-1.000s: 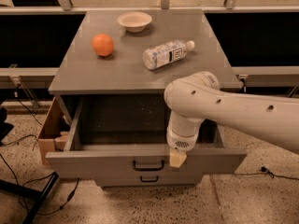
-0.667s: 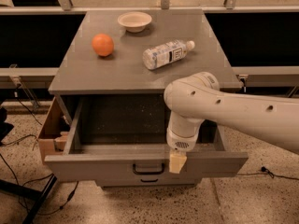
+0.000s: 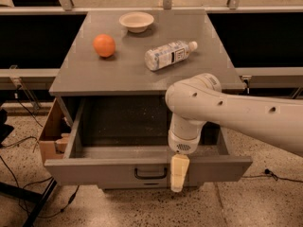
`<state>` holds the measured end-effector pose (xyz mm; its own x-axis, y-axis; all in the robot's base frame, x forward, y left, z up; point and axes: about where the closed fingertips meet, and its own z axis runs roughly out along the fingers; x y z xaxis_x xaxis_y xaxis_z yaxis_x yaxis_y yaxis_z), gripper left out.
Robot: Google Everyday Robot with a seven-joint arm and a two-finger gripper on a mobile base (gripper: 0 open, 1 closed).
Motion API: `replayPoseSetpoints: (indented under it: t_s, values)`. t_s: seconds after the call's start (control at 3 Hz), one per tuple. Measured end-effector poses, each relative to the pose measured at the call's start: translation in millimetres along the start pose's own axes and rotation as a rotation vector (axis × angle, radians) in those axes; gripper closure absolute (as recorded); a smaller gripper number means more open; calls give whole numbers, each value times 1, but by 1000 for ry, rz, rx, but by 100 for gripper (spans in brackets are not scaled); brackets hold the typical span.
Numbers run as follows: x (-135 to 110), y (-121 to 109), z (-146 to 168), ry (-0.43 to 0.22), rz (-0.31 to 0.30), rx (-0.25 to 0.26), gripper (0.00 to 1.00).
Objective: Open top drawer
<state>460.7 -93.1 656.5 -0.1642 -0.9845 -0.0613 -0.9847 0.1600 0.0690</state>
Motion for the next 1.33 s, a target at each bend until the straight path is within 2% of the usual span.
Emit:
replayPoseSetpoints:
  t_s: [0.33,0.67,1.0,1.33]
  values:
    - [13,19,15,-17,14,-33,18]
    - [24,58,19,-6,38,-82,49]
    - [24,58,19,-6,38,-82,72]
    - [30,84,10,39,50,-102,95]
